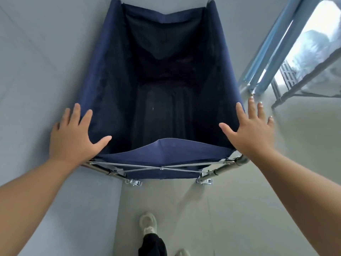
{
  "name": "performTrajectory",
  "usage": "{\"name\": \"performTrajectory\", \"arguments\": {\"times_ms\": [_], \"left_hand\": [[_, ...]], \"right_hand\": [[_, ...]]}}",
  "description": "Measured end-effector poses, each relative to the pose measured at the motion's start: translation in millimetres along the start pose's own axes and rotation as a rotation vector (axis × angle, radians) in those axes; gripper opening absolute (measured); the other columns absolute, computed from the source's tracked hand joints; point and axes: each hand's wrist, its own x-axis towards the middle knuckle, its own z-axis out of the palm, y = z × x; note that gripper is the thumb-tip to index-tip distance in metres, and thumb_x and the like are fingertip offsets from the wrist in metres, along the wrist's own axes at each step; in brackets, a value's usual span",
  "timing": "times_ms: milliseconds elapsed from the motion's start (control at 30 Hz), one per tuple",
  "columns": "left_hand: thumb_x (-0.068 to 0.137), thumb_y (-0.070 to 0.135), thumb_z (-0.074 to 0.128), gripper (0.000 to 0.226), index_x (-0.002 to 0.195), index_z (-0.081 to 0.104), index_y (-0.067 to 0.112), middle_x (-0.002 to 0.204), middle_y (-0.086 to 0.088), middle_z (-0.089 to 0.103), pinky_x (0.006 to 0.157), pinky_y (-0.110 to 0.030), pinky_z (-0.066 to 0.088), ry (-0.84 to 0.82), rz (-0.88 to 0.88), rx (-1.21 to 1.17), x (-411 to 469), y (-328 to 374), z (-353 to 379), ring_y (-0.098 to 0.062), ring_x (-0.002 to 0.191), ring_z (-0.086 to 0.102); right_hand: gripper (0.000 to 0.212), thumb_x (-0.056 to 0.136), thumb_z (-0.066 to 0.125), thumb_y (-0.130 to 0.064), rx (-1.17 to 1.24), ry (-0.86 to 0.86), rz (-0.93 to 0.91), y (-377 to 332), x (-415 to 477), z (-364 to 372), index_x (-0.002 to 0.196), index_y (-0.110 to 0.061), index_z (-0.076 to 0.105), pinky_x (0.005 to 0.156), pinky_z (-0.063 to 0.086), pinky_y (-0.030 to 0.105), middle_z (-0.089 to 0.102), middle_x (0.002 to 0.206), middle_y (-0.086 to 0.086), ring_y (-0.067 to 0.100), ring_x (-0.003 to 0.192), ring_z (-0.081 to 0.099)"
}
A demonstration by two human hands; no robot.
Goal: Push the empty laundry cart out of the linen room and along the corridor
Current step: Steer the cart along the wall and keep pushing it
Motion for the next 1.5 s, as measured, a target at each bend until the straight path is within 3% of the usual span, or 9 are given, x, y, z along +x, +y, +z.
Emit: {"name": "performTrajectory", "arguments": {"times_ms": [400,600,767,833,900,1033,1267,1367,1500], "left_hand": [[0.075,0.087,0.035,0.107,0.154,0.032,0.015,0.168,-0.02,0.016,0.116,-0.061,0.027,-0.013,0.173,0.052,19.7,-17.9,12.7,-0.044,0.153,0.016],[0.075,0.092,0.029,0.109,0.153,0.031,0.015,0.166,-0.022,0.013,0.116,-0.026,-0.011,0.002,0.164,-0.017,22.6,-9.6,10.5,-0.045,0.15,0.013],[0.073,0.093,0.03,0.11,0.155,0.026,0.02,0.172,-0.002,-0.008,0.117,-0.027,-0.015,0.012,0.153,-0.091,21.1,-10.1,12.2,-0.006,0.151,-0.026],[0.073,0.093,0.03,0.11,0.156,0.026,0.021,0.172,-0.008,-0.004,0.115,-0.023,-0.019,0.008,0.143,-0.071,21.3,-10.2,13.2,-0.028,0.158,-0.009],[0.073,0.093,0.03,0.11,0.156,0.026,0.021,0.168,-0.019,0.007,0.119,-0.028,-0.014,0.017,0.146,-0.038,22.5,-11.0,15.9,-0.044,0.151,0.009],[0.073,0.09,0.033,0.109,0.155,0.027,0.019,0.165,-0.023,0.011,0.115,-0.066,0.024,0.043,0.161,-0.002,25.7,-14.7,21.4,-0.049,0.146,0.016],[0.074,0.092,0.03,0.11,0.155,0.028,0.017,0.165,-0.026,0.016,0.113,-0.066,0.026,0.005,0.15,-0.026,26.5,-16.0,23.3,-0.028,0.159,-0.008],[0.073,0.088,0.036,0.109,0.155,0.029,0.016,0.165,-0.026,0.018,0.109,-0.068,0.031,-0.024,0.148,-0.012,27.8,-16.0,21.0,-0.047,0.15,0.018],[0.072,0.086,0.037,0.109,0.155,0.03,0.016,0.165,-0.026,0.018,0.108,-0.068,0.032,-0.034,0.152,0.003,28.4,-16.7,18.2,-0.048,0.148,0.021]], "right_hand": [[0.082,0.091,0.04,-0.071,0.102,0.118,-0.052,-2.7,-1.3,13.9,0.157,-0.026,0.023,0.121,0.017,0.059,0.007,0.171,0.006,0.032,0.157,0.006],[0.082,0.09,0.041,-0.071,0.099,0.106,-0.036,-0.3,3.5,12.7,0.156,-0.024,0.027,0.121,0.018,0.058,0.012,0.17,0.008,0.033,0.157,0.011],[0.084,0.089,0.04,-0.073,0.067,0.09,-0.027,-3.6,1.4,11.4,0.157,-0.024,0.026,0.121,0.016,0.058,0.013,0.17,0.009,0.034,0.156,0.012],[0.085,0.09,0.04,-0.073,0.066,0.088,-0.016,-4.3,1.2,9.7,0.157,-0.024,0.026,0.121,0.016,0.058,0.013,0.17,0.01,0.035,0.156,0.012],[0.085,0.089,0.038,-0.074,0.06,0.082,-0.005,-4.5,1.0,8.5,0.157,-0.024,0.025,0.121,0.015,0.058,0.013,0.17,0.01,0.034,0.156,0.012],[0.085,0.089,0.038,-0.074,0.059,0.072,0.004,-5.8,0.6,7.8,0.157,-0.024,0.025,0.122,0.015,0.058,0.013,0.17,0.01,0.034,0.156,0.012],[0.086,0.089,0.04,-0.075,0.054,0.059,0.018,-6.9,-0.5,6.9,0.157,-0.025,0.025,0.121,0.016,0.057,0.014,0.17,0.01,0.034,0.156,0.013],[0.086,0.089,0.04,-0.075,0.053,0.056,0.025,-7.2,0.0,6.0,0.157,-0.025,0.024,0.121,0.016,0.057,0.013,0.17,0.009,0.033,0.156,0.012],[0.085,0.089,0.04,-0.075,0.054,0.053,0.027,-8.4,0.4,4.5,0.157,-0.025,0.024,0.121,0.016,0.057,0.014,0.17,0.009,0.033,0.156,0.013]]}}
